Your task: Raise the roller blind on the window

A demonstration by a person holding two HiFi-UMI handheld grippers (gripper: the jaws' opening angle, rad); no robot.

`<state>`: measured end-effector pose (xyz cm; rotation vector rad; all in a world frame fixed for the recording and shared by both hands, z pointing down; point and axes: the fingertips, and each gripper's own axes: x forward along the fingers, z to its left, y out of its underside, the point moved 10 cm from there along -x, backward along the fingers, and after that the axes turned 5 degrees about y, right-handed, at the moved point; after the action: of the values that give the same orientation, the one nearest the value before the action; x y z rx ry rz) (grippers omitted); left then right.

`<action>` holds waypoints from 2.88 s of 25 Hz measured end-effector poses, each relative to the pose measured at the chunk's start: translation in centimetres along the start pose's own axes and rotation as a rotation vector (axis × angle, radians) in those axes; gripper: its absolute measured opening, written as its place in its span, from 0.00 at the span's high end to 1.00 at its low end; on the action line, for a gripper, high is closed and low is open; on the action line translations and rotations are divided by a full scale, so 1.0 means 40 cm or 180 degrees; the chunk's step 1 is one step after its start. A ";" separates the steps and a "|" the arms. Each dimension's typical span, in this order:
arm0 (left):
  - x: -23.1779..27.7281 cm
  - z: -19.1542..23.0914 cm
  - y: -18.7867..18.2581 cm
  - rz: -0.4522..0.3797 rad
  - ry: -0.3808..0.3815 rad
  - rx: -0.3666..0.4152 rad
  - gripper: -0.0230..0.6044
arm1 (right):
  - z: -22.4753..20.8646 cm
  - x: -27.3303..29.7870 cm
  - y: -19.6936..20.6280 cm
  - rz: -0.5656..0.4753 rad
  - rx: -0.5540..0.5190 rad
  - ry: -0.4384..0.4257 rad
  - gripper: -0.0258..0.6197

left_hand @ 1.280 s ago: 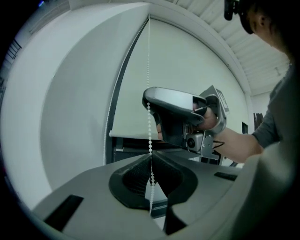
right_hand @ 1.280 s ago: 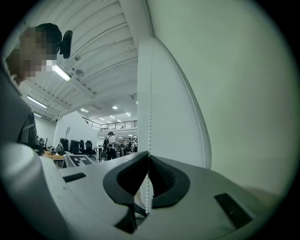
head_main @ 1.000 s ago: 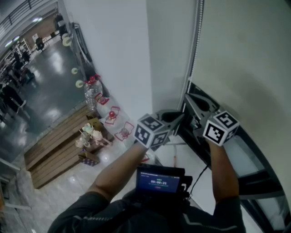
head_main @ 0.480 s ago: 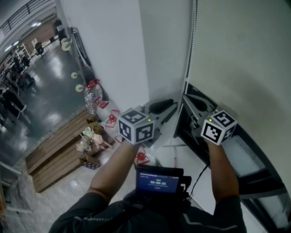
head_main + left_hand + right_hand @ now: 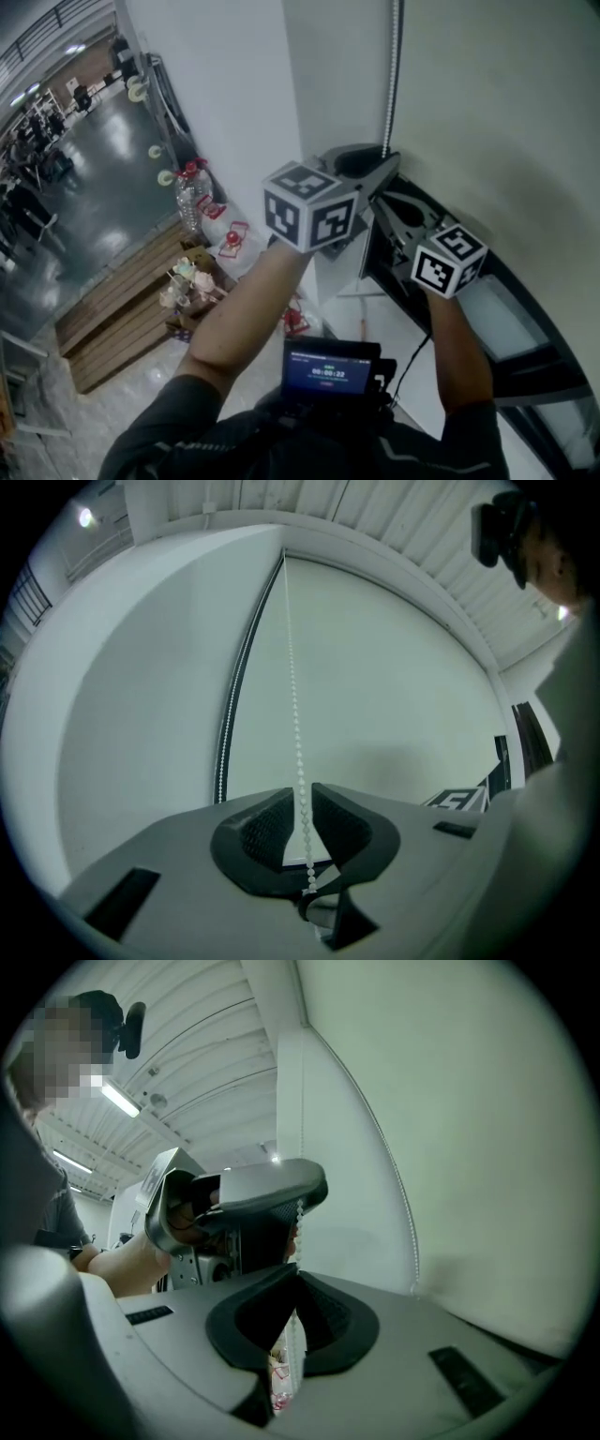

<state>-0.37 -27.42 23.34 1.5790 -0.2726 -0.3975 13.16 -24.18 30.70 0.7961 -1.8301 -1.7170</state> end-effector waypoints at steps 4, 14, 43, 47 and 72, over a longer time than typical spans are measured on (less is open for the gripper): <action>0.013 0.000 0.008 0.0022 0.0037 -0.0052 0.97 | -0.003 -0.002 0.002 -0.0017 -0.0026 -0.0030 0.96; 0.004 -0.006 0.021 0.0042 0.0005 0.0071 0.97 | 0.003 -0.002 0.014 0.0053 -0.0023 0.0019 0.96; -0.027 -0.021 0.206 0.0235 -0.0048 -0.0228 0.97 | -0.034 -0.091 -0.080 -0.0015 -0.0334 0.0208 0.85; -0.020 -0.036 0.254 0.0616 0.0017 -0.0183 0.98 | -0.009 -0.038 -0.173 -0.0320 -0.0298 0.0057 0.82; -0.061 -0.027 0.126 0.0145 -0.0045 -0.0124 0.81 | -0.019 0.007 -0.207 -0.0358 -0.0278 0.0097 0.96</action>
<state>-1.77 -25.68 28.61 1.5295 -0.3094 -0.3764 14.13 -25.16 22.51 0.8992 -1.7069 -1.8311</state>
